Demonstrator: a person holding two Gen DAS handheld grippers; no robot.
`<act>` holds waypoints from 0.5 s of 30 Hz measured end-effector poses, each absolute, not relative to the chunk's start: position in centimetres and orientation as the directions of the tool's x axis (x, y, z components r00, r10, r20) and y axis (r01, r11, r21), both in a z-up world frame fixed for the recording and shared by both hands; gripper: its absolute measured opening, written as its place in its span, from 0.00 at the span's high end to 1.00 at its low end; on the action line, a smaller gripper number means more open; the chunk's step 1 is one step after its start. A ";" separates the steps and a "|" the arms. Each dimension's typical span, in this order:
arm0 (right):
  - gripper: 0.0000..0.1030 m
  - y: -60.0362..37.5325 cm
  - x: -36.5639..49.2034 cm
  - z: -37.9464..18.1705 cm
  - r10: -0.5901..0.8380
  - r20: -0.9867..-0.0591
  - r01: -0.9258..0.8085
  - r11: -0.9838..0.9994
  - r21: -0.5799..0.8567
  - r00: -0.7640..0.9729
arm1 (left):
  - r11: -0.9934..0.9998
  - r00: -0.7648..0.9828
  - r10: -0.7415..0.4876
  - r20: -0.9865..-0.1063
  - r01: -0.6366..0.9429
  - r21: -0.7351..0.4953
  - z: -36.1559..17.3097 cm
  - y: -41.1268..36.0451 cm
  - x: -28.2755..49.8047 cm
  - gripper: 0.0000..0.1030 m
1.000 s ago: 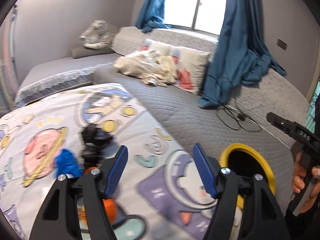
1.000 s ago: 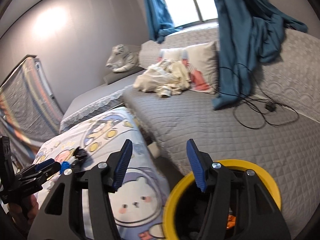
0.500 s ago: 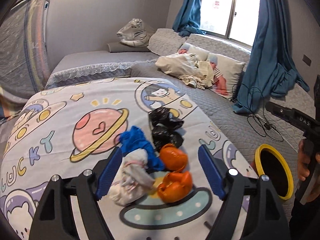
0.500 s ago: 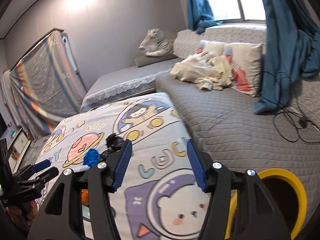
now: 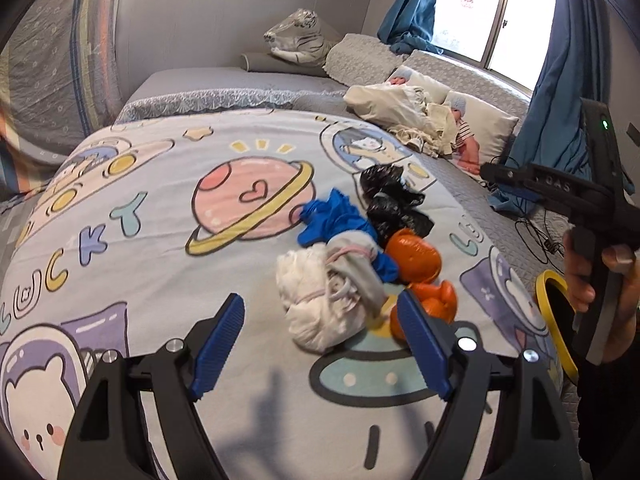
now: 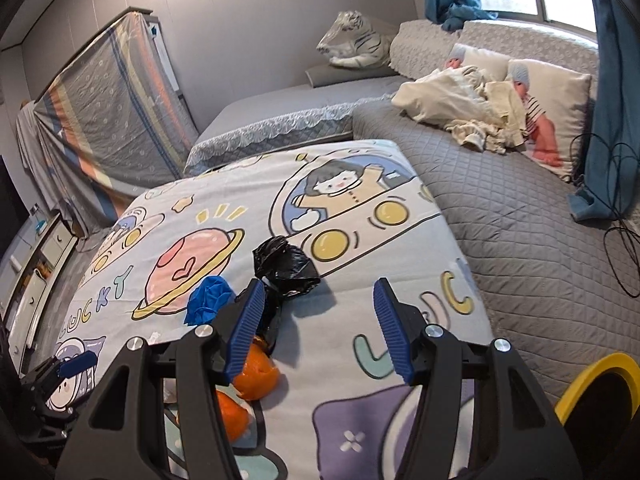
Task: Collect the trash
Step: 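Grasp the white cloth bundle with the left tool while the right tool grasps a black plastic bag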
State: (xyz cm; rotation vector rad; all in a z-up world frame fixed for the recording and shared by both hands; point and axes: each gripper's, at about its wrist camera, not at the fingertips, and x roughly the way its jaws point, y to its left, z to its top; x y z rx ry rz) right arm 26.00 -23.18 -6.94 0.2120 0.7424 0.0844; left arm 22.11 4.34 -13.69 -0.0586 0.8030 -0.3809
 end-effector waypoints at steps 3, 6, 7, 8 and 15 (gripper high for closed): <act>0.48 -22.4 27.5 -7.9 0.165 -0.679 -0.013 0.975 0.222 0.715 | 0.931 0.612 -0.351 -0.709 0.309 -0.194 -14.8 4.6 22.3 0.27; 0.48 -21.7 28.9 -8.8 0.170 -0.696 -0.020 0.976 0.218 0.698 | 0.931 0.594 -0.350 -0.724 0.310 -0.196 -15.7 4.7 22.9 0.27; 0.48 -21.6 29.3 -9.1 0.174 -0.702 -0.023 0.975 0.219 0.691 | 0.931 0.590 -0.350 -0.728 0.308 -0.197 -15.8 4.7 23.2 0.27; 0.48 -21.4 29.8 -9.4 0.179 -0.709 -0.024 0.975 0.223 0.682 | 0.930 0.582 -0.351 -0.733 0.307 -0.202 -16.1 4.6 23.5 0.27; 0.48 -20.9 31.9 -10.8 0.201 -0.732 -0.034 0.971 0.236 0.651 | 0.917 0.540 -0.368 -0.756 0.343 -0.202 -16.7 3.6 24.1 0.27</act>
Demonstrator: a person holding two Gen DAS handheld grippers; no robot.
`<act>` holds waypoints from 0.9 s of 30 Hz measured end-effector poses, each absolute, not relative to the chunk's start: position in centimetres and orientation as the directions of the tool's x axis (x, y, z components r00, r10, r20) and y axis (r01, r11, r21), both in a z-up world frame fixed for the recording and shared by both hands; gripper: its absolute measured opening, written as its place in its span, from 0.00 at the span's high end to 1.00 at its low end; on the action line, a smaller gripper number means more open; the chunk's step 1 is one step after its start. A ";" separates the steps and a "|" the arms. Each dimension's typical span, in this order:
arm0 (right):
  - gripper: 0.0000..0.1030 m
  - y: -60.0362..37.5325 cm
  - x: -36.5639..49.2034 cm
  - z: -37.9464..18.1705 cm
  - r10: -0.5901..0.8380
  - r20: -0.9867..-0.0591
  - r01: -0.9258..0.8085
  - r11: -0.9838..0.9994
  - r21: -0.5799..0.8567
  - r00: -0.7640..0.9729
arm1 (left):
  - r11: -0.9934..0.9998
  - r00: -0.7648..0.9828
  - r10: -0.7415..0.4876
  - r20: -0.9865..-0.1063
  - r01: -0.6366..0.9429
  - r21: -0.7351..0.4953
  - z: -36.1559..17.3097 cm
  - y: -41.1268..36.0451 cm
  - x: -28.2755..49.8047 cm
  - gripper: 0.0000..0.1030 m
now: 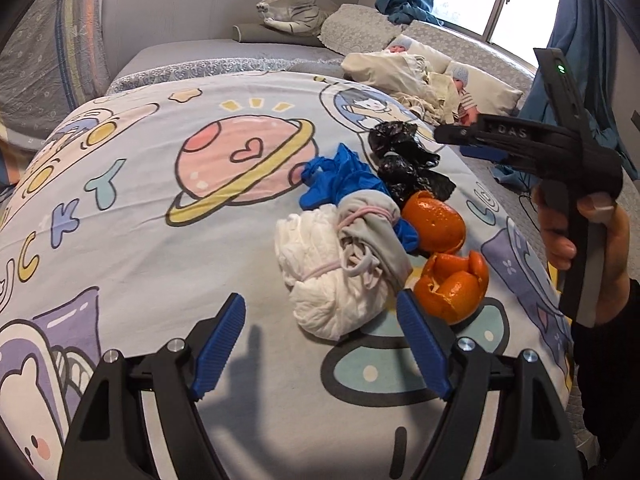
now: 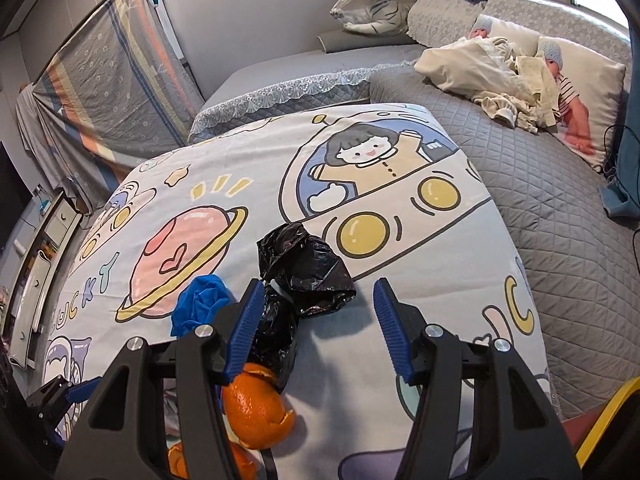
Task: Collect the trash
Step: 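Grasp the white cloth bundle with the left tool while the right tool grasps a black plastic bag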
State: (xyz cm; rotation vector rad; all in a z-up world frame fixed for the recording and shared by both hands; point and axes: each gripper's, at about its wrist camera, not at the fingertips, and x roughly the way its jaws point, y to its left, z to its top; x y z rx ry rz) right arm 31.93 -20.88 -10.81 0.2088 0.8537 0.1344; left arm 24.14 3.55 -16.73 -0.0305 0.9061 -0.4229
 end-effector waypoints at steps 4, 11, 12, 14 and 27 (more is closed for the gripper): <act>0.48 -20.6 33.0 -11.6 0.219 -0.749 -0.041 0.968 0.249 0.625 | 0.916 0.524 -0.366 -0.769 0.351 -0.196 -17.0 3.0 24.8 0.38; 0.54 -20.0 34.9 -13.6 0.245 -0.793 -0.049 0.963 0.263 0.558 | 0.907 0.472 -0.381 -0.795 0.356 -0.224 -18.2 2.5 25.7 0.61; 0.56 -19.9 35.1 -13.9 0.253 -0.799 -0.049 0.961 0.271 0.546 | 0.907 0.475 -0.379 -0.794 0.359 -0.219 -18.2 2.4 25.6 0.62; 0.65 -19.8 35.4 -14.2 0.262 -0.805 -0.049 0.959 0.280 0.533 | 0.908 0.479 -0.374 -0.794 0.365 -0.207 -18.1 2.3 25.5 0.64; 0.90 -19.1 34.9 -12.7 0.253 -0.772 -0.083 0.964 0.254 0.584 | 0.910 0.518 -0.391 -0.761 0.341 -0.236 -16.6 3.6 25.0 0.68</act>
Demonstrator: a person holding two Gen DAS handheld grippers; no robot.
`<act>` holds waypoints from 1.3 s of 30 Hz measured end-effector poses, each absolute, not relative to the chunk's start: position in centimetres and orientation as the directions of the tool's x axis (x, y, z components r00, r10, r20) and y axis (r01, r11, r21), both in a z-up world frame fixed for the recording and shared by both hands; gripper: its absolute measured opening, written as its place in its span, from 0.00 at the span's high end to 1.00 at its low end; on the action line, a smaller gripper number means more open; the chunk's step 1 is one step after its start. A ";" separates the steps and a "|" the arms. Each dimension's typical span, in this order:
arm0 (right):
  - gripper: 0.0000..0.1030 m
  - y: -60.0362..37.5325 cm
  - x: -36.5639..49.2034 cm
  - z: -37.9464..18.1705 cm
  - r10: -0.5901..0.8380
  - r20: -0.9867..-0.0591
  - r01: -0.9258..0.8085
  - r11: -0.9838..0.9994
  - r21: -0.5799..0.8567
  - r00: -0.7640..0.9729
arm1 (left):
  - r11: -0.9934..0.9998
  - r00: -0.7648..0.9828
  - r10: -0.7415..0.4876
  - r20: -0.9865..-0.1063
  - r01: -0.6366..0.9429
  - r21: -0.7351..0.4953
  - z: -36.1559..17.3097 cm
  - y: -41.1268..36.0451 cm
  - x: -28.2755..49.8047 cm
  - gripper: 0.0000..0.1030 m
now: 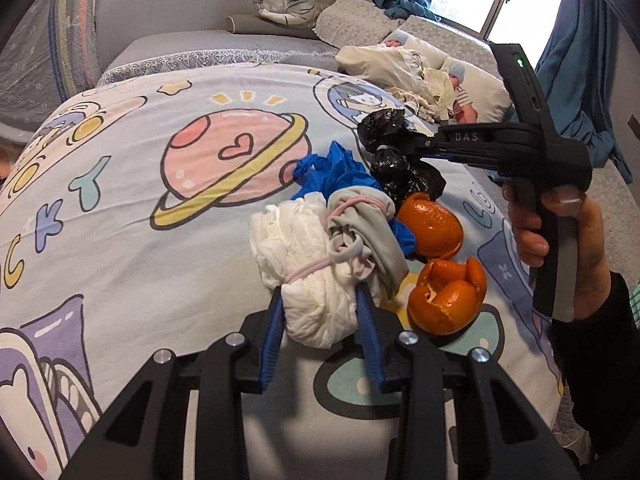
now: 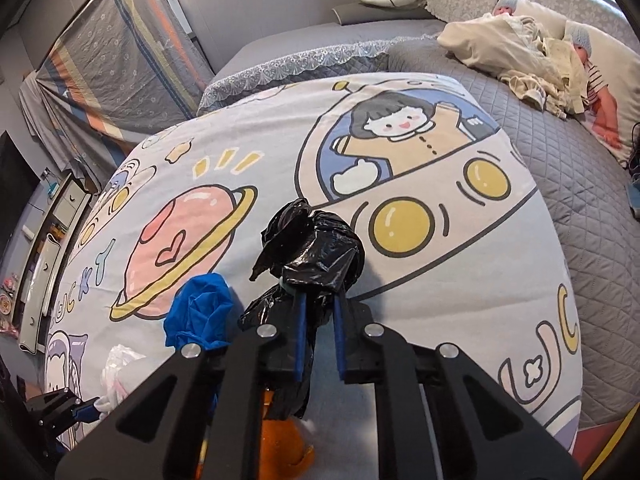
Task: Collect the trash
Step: 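Grasp the white cloth bundle with the left tool while the right tool grasps a black plastic bag, then carry the cloth bundle and black bag with both tools over the yellow bin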
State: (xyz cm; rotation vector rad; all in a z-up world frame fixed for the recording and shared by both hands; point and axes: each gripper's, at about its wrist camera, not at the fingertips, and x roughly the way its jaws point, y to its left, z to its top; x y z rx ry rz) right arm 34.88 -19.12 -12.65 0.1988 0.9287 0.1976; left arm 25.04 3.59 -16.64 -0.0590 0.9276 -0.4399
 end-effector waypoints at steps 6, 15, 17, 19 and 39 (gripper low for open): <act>0.91 -19.1 33.7 -10.5 0.249 -0.741 -0.097 0.965 0.243 0.624 | 0.918 0.549 -0.380 -0.745 0.325 -0.229 -15.4 4.6 24.3 0.68; 0.91 -19.2 31.5 -7.5 0.251 -0.696 -0.116 0.965 0.236 0.673 | 0.931 0.608 -0.360 -0.708 0.280 -0.233 -13.6 6.7 22.4 0.68; 0.91 -19.4 31.0 -6.9 0.253 -0.688 -0.117 0.964 0.238 0.680 | 0.936 0.622 -0.350 -0.700 0.266 -0.232 -13.1 7.3 21.9 0.68; 0.91 -19.6 30.4 -6.3 0.249 -0.678 -0.118 0.965 0.235 0.691 | 0.939 0.634 -0.342 -0.693 0.253 -0.232 -12.7 7.8 21.5 0.68; 0.91 -23.6 23.1 0.3 0.217 -0.557 -0.101 0.968 0.230 0.802 | 0.955 0.752 -0.295 -0.589 0.213 -0.206 -6.8 8.9 17.8 0.68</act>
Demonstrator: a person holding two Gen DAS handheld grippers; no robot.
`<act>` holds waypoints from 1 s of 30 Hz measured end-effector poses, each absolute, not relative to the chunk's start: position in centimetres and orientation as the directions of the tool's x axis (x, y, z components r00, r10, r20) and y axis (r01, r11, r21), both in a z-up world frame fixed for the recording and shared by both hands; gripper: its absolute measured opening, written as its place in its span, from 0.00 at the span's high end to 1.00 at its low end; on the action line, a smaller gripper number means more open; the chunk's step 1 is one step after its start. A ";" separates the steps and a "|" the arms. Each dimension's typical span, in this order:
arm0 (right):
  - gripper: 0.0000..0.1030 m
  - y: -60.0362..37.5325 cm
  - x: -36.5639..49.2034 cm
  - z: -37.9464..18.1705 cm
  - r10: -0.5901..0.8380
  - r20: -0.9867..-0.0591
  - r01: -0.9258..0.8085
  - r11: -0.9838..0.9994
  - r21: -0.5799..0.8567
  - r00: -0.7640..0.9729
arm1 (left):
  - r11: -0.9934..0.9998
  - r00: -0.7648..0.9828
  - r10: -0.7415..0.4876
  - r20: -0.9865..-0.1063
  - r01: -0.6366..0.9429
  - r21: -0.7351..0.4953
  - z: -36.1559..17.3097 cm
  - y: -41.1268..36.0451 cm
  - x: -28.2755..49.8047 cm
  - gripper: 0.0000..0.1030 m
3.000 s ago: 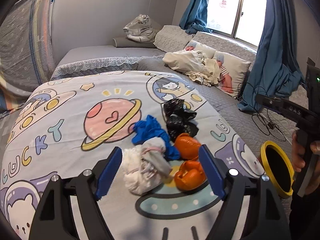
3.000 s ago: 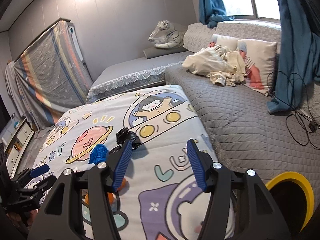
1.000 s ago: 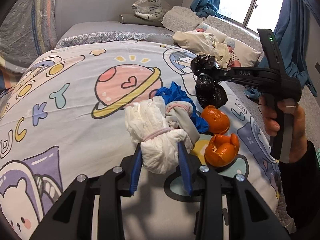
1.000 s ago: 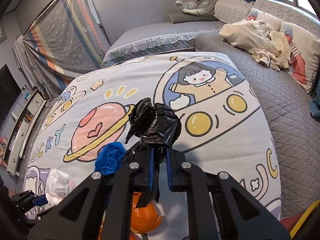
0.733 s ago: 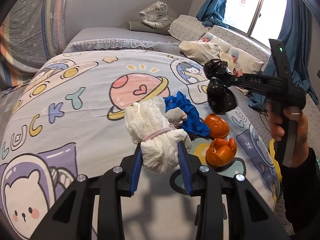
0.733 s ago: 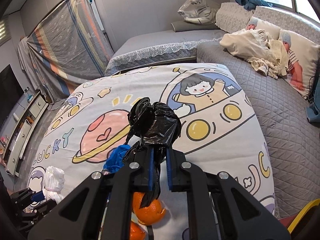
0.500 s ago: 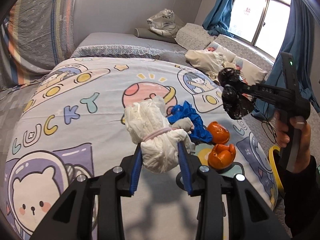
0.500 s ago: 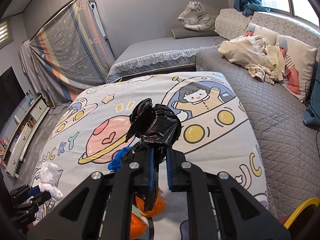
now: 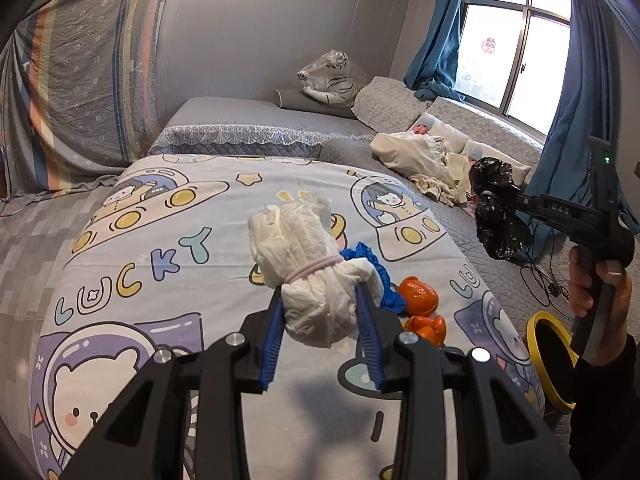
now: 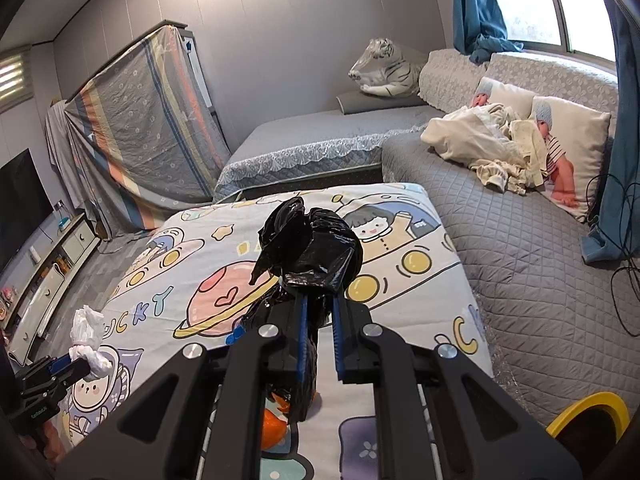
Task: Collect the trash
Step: 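Carry the cloth bundle and black bag with both tools over the yellow bin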
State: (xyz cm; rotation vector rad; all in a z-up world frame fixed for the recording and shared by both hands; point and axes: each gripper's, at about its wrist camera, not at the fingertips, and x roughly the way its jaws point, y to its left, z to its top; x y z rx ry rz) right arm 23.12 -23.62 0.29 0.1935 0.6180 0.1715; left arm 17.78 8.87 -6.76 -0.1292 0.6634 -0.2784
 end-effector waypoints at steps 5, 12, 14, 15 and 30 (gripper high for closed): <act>0.91 -25.2 21.5 1.3 0.200 -0.532 -0.084 0.969 0.233 0.823 | 0.955 0.769 -0.295 -0.567 0.222 -0.197 -5.7 8.1 17.2 0.68; 0.91 -27.7 19.1 2.4 0.179 -0.493 -0.064 0.968 0.242 0.851 | 0.951 0.782 -0.309 -0.540 0.256 -0.173 -4.1 6.1 16.9 0.68; 0.91 -28.6 18.2 2.7 0.170 -0.482 -0.053 0.968 0.247 0.859 | 0.946 0.781 -0.323 -0.534 0.275 -0.171 -3.7 5.2 16.9 0.68; 0.91 -28.9 17.9 2.9 0.165 -0.478 -0.048 0.968 0.247 0.863 | 0.944 0.780 -0.329 -0.532 0.283 -0.169 -3.5 4.7 16.9 0.68; 0.91 -36.4 12.3 3.5 0.039 -0.429 0.082 0.962 0.261 0.902 | 0.868 0.729 -0.473 -0.494 0.481 -0.121 -1.3 -5.7 16.5 0.68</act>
